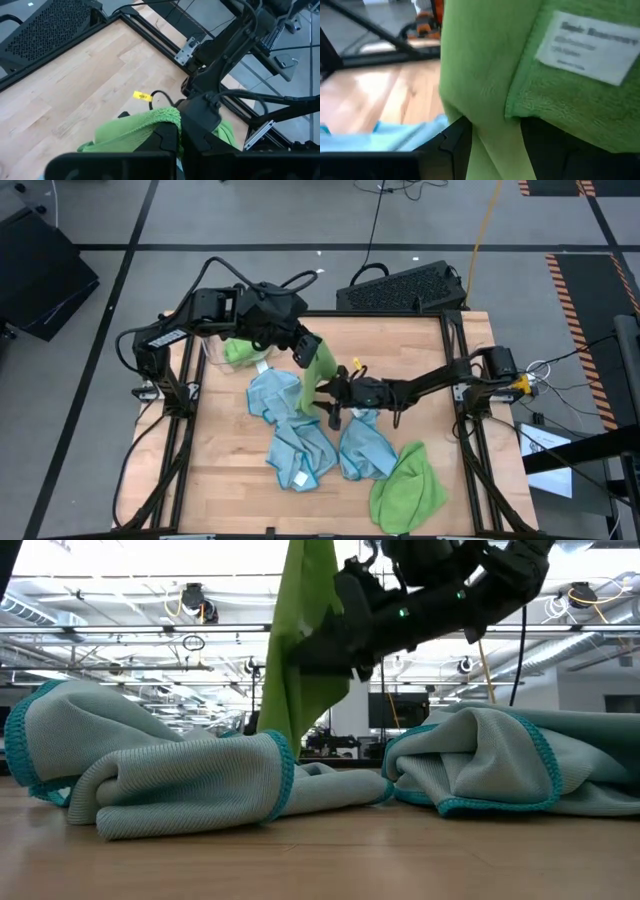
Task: Fold microfiber towels
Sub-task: Fold the left green microfiber cloth
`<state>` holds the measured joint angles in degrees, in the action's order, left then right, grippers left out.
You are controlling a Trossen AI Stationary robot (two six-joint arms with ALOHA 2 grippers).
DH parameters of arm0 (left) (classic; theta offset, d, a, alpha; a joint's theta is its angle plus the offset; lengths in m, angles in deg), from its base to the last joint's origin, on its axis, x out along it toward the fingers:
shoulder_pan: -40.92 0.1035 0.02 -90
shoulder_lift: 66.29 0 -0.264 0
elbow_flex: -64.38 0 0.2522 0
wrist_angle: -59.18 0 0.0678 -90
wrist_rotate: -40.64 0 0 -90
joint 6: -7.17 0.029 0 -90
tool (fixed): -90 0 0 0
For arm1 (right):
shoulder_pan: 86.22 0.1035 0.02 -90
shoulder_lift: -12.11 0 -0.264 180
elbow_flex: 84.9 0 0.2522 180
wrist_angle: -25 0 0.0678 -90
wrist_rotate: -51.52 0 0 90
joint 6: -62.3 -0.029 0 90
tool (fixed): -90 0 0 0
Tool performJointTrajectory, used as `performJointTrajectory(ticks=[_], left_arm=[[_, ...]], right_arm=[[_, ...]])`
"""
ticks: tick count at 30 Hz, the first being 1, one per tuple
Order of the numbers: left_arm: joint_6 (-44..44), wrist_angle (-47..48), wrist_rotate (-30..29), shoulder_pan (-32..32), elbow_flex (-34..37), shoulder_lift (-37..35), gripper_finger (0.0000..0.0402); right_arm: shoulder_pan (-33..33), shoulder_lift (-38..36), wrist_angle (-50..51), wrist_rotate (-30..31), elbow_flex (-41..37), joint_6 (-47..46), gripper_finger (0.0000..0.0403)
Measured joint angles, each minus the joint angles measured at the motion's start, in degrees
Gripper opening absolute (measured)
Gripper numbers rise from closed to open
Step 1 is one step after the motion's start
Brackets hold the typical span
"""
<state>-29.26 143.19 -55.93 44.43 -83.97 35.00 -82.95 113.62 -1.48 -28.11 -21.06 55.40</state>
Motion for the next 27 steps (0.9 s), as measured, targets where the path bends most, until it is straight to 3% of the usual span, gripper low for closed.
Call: performJointTrajectory(ticks=[10,16,24,27], left_arm=[[1.4,1.4,-1.0,0.0,0.0,0.0,0.0003],[1.5,0.9,-1.0,0.0,0.0,0.0,0.0003],[2.4,0.0,-1.6,0.0,0.0,0.0,0.0004],[3.0,0.0,-2.0,0.0,0.0,0.0,0.0007]], right_arm=[[-0.5,-5.0,0.3,0.0,0.0,-1.4,0.0143],[-0.5,-7.8,1.1,-0.1,-0.1,-1.8,0.0094],[-0.6,-12.2,9.4,-0.9,-0.1,-3.6,0.0011],[-0.7,-13.7,12.9,-3.2,-0.1,-4.3,0.0004]])
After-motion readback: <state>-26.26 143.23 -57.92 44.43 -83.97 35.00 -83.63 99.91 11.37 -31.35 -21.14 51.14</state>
